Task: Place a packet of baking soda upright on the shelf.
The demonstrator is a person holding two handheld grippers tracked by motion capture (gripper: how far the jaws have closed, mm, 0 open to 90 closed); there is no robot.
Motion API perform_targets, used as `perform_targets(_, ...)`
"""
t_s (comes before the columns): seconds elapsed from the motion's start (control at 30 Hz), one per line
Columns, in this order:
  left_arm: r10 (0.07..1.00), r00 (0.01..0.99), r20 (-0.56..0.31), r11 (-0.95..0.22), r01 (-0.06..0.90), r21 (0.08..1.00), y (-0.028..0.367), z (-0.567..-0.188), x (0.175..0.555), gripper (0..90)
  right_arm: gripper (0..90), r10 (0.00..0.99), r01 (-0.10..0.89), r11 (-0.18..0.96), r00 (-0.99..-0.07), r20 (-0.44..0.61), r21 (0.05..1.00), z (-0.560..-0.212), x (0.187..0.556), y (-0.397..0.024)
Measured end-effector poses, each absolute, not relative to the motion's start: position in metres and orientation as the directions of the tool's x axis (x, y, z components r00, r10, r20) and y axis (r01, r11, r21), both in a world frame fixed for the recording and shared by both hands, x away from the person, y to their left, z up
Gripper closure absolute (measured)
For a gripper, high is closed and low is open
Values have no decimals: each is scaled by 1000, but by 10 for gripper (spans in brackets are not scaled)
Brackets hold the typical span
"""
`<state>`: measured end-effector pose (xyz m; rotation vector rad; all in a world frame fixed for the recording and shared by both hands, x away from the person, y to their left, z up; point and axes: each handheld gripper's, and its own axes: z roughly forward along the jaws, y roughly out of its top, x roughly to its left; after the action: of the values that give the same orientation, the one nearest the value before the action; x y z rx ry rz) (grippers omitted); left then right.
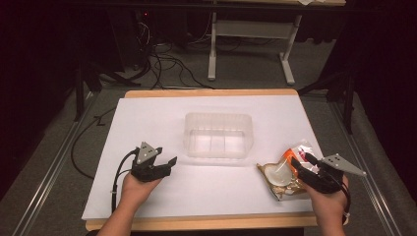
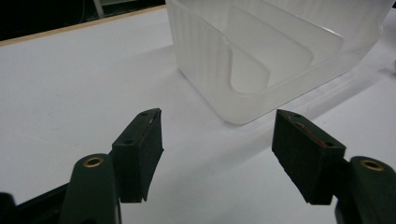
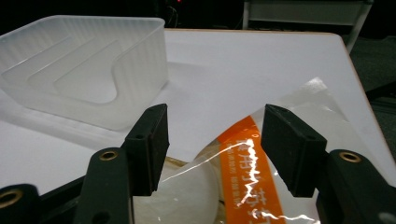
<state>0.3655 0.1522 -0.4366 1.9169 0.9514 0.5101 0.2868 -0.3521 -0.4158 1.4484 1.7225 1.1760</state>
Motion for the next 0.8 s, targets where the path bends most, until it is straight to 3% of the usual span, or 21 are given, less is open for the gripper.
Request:
perform_targets(0.5,784,620,-24,-301,414,859,153,-437,366,345,372,988,455,-76,-86,128,887,-420,267,-397)
perform_targets(0.8,776,631,-11,-323,412,852,150,-439,365,345,317,981,528,-144,-35,190,837,-436,270,-419)
